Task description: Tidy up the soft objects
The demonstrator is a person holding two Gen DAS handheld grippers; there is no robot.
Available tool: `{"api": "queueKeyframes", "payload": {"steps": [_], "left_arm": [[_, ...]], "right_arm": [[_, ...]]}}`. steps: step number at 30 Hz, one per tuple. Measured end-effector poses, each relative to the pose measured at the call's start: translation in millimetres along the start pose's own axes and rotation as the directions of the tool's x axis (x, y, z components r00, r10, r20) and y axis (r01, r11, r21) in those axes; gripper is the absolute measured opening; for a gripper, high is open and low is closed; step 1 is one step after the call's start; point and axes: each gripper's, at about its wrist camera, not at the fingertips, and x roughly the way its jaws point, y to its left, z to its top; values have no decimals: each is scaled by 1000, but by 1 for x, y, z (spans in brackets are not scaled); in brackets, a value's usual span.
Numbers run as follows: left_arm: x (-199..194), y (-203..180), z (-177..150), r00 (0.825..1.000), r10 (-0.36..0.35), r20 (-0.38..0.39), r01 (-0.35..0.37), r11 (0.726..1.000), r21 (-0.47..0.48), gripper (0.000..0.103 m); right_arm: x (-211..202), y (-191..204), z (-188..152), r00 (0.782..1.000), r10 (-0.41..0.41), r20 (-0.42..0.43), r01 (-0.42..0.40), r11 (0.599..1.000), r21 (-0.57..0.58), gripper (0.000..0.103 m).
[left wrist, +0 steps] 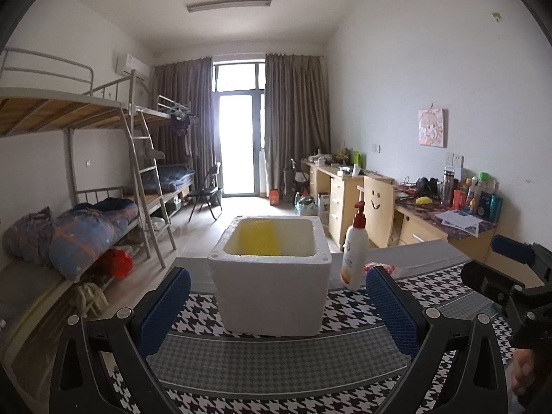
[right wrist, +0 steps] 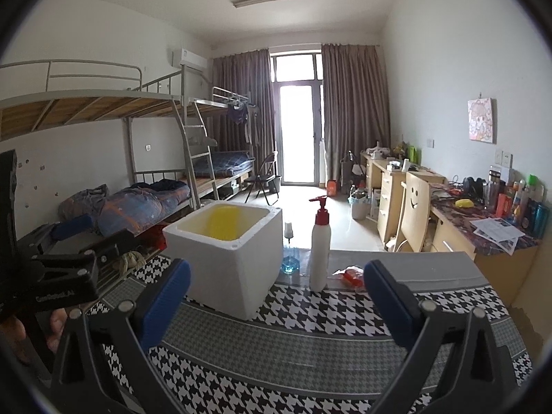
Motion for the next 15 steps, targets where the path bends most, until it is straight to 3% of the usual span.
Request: {"api": "queueKeyframes", "payload": {"steps": [15], "left_arm": [[-26, -4, -30, 997, 39, 61, -39, 999, -6, 102]], "right_arm": [[-18, 6, -30, 997, -36, 69, 37, 999, -3, 102]]}}
